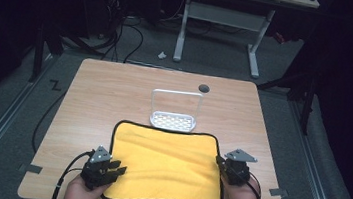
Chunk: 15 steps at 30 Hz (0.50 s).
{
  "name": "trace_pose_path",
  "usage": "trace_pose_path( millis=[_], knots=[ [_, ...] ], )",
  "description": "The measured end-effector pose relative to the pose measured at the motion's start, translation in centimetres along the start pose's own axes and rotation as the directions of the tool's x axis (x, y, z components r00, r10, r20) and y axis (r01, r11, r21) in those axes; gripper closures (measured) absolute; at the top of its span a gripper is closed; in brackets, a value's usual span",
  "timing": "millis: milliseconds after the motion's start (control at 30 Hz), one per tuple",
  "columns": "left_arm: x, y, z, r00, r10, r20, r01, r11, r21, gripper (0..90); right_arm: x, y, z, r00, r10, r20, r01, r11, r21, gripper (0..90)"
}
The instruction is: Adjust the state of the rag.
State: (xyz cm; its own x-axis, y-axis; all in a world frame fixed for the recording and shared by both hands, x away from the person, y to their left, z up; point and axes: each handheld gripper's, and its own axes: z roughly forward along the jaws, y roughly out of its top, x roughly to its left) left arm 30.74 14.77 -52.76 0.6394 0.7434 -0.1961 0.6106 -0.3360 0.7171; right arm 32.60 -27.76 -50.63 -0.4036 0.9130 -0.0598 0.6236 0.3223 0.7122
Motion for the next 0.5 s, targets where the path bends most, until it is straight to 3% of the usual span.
trace_pose_path(
  millis=[100, 233, 500],
  knots=[
    [-0.2, -0.2, -0.2, 0.9996, 0.024, -0.014, -0.024, 0.9997, 0.004, 74.3, -0.4, 0.2, 1.2, 1.0000, 0.001, 0.002, -0.001, 0.999, 0.037, 90.0],
    [-0.3, -0.6, -0.6, 0.9996, 0.028, 0.004, -0.028, 0.9995, 0.013, 74.9, -0.7, 0.0, 2.0, 0.9999, -0.010, -0.003, 0.010, 0.998, 0.062, 90.0],
    [-2.7, -0.8, 0.1, 0.9927, 0.075, 0.095, -0.077, 0.9969, 0.017, 74.1, -2.7, -1.2, 1.0, 0.9961, 0.011, 0.087, -0.016, 0.998, 0.057, 90.0]
  ],
)
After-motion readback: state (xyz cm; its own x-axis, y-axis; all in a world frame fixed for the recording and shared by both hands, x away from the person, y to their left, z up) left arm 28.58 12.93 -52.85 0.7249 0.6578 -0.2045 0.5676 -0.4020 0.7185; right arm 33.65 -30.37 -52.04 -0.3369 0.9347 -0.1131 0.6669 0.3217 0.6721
